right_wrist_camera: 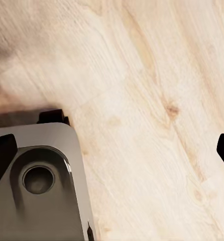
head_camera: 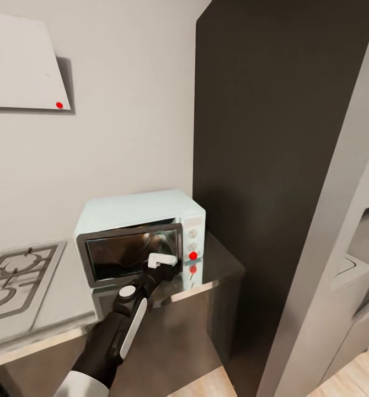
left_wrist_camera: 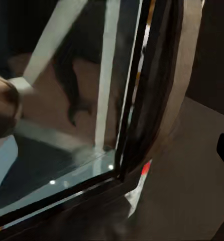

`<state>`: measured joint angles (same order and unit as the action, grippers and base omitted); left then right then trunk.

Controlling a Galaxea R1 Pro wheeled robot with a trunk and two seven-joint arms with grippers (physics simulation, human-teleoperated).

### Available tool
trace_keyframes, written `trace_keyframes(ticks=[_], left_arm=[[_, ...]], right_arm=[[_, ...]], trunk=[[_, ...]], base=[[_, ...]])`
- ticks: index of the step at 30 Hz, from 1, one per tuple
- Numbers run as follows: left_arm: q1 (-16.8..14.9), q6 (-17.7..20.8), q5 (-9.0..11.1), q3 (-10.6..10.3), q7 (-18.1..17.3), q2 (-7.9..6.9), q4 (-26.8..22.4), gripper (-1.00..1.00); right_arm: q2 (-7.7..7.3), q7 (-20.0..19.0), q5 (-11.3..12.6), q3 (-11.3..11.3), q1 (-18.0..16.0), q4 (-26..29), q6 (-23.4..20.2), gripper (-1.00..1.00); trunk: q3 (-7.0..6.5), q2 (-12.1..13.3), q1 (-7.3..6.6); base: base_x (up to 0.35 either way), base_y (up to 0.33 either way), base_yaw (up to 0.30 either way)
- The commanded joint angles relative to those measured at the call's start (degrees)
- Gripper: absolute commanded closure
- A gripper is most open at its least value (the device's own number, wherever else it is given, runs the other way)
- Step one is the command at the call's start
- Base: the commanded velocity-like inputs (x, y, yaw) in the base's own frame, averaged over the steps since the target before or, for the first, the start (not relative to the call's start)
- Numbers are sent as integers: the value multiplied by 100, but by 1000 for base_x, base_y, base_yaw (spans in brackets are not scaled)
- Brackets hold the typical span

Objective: In the kitchen, take the popcorn bag from the countertop, put it into the microwave, and heat it until the popcorn is cooked so the cooked popcorn ends up inside the bag.

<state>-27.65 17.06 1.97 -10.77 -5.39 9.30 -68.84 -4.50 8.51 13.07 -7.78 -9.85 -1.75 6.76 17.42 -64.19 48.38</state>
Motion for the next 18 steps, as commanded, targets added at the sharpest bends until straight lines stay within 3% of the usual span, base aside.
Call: trace_keyframes(ticks=[1,7,18], left_arm=[[-3,34,23,4,-15,2,-7,-100],[-3,34,23,4,-15,2,-7,-100],[-3,34,23,4,-15,2,-7,-100]], right_arm=[[2,1,56,-48,-8,-18,36,-100],[2,-2,56,-48,-8,-18,36,-100],[-7,-7,56,-48,-8,-18,36,-100]], trunk=[[7,-4,3],[7,-4,3],[7,-4,3]], base=[[244,0,0],[208,0,0],[10,0,0]])
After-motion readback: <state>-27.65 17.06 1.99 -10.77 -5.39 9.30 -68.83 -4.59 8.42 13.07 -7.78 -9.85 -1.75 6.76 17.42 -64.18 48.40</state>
